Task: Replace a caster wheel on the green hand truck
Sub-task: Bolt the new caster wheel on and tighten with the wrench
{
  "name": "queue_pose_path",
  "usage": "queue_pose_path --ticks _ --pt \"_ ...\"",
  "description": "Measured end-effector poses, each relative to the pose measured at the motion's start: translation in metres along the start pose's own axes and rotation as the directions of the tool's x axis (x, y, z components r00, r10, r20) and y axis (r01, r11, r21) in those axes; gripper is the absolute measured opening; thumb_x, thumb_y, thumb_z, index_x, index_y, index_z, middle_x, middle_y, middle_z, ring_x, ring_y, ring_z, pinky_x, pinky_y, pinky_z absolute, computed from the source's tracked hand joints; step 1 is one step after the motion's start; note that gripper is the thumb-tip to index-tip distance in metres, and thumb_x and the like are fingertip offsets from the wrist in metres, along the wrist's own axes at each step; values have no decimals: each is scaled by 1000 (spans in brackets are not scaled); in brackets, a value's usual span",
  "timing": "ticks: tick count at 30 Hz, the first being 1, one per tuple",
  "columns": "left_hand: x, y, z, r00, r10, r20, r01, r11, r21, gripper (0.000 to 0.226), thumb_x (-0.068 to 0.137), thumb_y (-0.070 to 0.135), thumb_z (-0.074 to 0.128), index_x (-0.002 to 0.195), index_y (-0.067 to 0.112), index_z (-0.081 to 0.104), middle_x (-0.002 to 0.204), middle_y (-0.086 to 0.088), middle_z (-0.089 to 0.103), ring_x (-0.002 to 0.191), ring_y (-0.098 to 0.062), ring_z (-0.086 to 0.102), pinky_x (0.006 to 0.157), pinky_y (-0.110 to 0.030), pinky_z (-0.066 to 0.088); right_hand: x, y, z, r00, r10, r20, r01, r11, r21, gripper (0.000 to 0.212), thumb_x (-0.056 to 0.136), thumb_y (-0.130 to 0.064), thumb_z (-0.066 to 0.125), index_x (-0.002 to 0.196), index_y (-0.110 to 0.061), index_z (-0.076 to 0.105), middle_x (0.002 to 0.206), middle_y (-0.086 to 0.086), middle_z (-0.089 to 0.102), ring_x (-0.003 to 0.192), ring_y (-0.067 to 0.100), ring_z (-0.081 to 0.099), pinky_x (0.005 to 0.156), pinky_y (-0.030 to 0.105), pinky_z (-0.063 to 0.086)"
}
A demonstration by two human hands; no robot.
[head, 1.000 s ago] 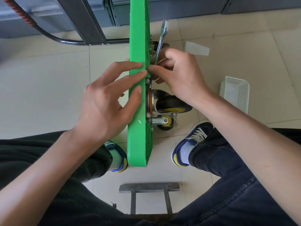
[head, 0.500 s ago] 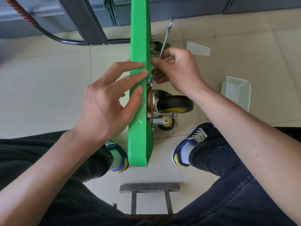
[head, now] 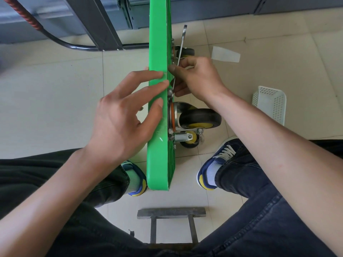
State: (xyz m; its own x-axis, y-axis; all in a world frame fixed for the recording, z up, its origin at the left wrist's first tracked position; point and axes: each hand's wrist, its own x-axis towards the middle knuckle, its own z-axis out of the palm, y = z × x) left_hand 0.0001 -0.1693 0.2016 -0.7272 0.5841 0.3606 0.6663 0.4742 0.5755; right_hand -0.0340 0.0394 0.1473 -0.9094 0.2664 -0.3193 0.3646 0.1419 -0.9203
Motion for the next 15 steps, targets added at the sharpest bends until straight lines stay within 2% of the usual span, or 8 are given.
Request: queue_pose_path --ticks 2,8,15 --pt "0 -1 0 1000 0 3 0 1000 -1 28 100 16 56 124 11 71 133 -4 63 98 -22 68 70 -41 57 1 1 0 1000 24 -2 -24 1000 15 35 97 -26 71 108 6 65 74 15 69 64 31 73 64 44 65" --pt "0 0 1 1000 -2 -1 2 1000 2 28 100 15 57 124 12 71 133 -3 63 98 -19 67 71 -39 57 2 3 1 998 66 13 -66 997 31 37 98 -23 70 111 11 64 72 14 66 60 29 71 64 44 65" --pt "0 0 1 1000 1 -6 -1 1000 -2 29 100 15 56 124 11 71 132 -4 63 98 -20 67 70 -40 57 7 4 2 989 129 72 -131 991 29 36 99 -24 68 113 8 65 80 16 68 64 27 72 63 37 64"
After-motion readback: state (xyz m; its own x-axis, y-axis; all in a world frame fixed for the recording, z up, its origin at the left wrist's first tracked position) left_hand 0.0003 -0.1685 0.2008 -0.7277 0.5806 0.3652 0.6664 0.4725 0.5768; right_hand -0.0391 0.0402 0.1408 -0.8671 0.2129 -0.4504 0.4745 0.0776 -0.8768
